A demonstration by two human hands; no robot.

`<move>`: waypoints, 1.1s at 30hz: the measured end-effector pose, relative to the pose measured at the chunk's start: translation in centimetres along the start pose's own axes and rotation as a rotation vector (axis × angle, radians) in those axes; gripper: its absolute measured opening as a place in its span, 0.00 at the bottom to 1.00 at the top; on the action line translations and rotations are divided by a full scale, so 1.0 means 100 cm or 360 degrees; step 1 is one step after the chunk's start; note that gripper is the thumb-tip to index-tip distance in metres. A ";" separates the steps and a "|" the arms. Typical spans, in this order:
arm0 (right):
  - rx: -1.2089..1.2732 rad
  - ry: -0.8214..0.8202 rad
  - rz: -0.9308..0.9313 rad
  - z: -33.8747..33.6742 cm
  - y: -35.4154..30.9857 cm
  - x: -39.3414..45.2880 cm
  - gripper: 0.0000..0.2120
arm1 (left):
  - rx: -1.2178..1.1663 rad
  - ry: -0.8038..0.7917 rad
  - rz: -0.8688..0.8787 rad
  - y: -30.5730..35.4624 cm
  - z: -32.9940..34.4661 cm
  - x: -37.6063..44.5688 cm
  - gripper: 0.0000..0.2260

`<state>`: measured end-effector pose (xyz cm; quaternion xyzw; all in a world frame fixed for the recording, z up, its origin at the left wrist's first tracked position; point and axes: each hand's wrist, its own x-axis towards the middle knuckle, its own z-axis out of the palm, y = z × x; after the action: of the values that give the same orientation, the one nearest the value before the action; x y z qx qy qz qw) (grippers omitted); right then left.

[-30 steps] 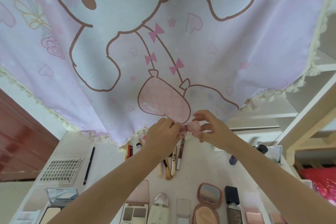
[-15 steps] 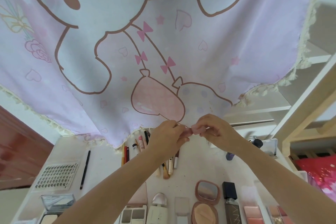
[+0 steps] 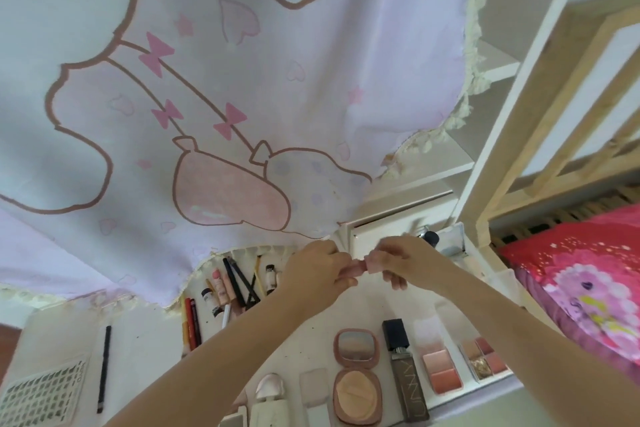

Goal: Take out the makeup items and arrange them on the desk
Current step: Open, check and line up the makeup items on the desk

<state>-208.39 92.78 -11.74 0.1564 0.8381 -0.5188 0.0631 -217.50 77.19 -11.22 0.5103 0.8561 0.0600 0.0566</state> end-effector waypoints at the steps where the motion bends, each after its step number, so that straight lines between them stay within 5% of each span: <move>1: 0.0051 0.0055 -0.0050 -0.003 0.006 -0.003 0.08 | -0.0033 -0.0005 0.0010 0.002 0.004 0.003 0.16; 12: 0.0090 0.0348 -0.0229 -0.013 0.068 -0.026 0.28 | -0.0510 -0.0215 -0.0041 0.035 0.060 0.034 0.25; 15: -0.0008 0.0402 -0.0174 -0.007 0.087 -0.017 0.21 | -0.0680 -0.0299 -0.0197 0.042 0.079 0.045 0.12; 22: -0.0345 0.0594 -0.0194 -0.002 0.124 -0.005 0.14 | -0.1012 -0.0333 -0.0495 0.065 0.127 0.071 0.22; 25: -0.0516 0.0600 -0.0268 -0.003 0.137 -0.001 0.13 | -0.1076 -0.0377 -0.0602 0.071 0.141 0.077 0.12; 33: -0.1047 0.0404 -0.0251 -0.018 0.134 0.000 0.14 | -0.0727 -0.0503 -0.0554 0.063 0.143 0.077 0.15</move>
<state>-203.89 99.95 -22.29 0.1258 0.9709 -0.2009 -0.0349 -213.47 87.61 -24.56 0.3334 0.8755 0.1599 0.3111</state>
